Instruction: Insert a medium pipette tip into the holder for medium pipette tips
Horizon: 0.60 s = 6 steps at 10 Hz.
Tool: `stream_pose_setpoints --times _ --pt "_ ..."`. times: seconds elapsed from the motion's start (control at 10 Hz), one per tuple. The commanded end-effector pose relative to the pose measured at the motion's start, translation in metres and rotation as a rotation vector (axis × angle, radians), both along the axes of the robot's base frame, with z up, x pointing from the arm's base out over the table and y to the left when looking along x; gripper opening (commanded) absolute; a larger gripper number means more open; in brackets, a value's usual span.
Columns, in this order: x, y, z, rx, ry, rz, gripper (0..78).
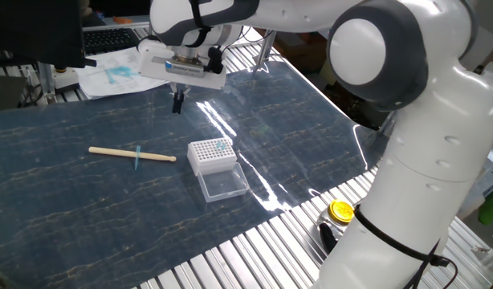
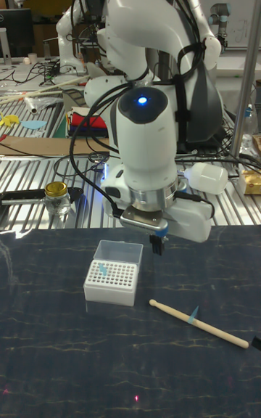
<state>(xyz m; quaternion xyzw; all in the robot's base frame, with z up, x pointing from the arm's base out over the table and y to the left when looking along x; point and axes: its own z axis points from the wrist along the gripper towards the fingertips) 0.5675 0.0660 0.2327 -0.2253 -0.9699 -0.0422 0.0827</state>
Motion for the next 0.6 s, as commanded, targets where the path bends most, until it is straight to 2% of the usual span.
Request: stream_pose_setpoints --times 0.1,0.2,0.3,0.5,0.6 --pt "0.001 0.000 0.001 0.018 0.016 0.000 0.0" --pt "0.001 0.000 0.001 0.037 0.032 -0.004 0.0" --pt "0.002 0.001 0.000 0.036 0.040 -0.001 0.0" --pt "0.006 0.005 -0.003 0.035 0.043 -0.003 0.0" --pt "0.013 0.012 -0.011 0.036 0.040 0.007 0.0"
